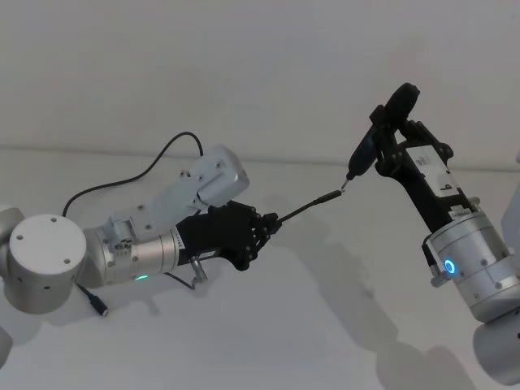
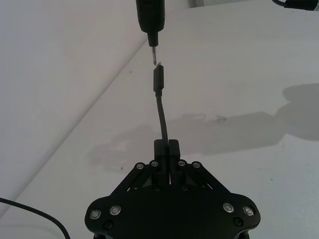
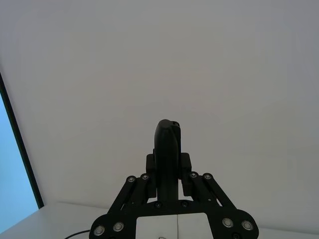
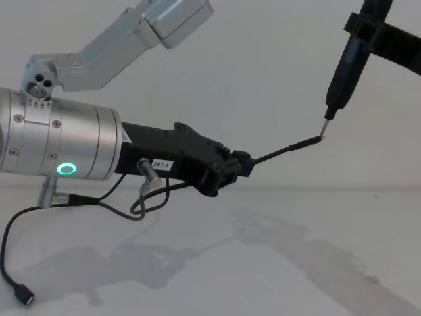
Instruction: Pick up the data cable with the one hand.
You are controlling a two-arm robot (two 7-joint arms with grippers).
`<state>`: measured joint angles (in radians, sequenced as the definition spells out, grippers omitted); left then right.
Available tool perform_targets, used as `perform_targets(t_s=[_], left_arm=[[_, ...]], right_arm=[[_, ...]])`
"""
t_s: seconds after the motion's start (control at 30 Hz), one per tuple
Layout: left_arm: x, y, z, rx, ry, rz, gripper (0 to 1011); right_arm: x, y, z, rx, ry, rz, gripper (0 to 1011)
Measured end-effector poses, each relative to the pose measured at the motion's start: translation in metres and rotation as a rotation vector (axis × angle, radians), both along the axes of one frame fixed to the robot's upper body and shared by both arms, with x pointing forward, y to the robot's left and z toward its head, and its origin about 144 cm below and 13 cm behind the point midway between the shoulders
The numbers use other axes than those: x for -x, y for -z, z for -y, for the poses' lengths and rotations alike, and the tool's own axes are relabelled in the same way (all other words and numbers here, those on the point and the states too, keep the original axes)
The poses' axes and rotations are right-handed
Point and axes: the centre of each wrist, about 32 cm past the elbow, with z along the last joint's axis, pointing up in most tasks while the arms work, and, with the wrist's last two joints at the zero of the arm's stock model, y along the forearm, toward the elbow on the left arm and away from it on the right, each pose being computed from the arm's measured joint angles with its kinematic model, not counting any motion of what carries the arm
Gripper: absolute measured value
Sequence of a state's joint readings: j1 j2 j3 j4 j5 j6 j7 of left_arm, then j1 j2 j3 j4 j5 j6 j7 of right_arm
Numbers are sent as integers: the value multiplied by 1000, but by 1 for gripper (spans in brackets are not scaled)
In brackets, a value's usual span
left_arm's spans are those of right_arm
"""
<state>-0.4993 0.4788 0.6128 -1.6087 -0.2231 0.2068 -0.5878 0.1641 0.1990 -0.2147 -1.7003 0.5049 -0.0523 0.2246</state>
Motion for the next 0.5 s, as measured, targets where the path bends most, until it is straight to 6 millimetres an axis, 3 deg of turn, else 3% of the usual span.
perform_targets(t_s=[0.5], left_arm=[[0, 0, 0, 0, 0, 0, 43]], right_arm=[[0, -1, -1, 5, 0, 4, 268]])
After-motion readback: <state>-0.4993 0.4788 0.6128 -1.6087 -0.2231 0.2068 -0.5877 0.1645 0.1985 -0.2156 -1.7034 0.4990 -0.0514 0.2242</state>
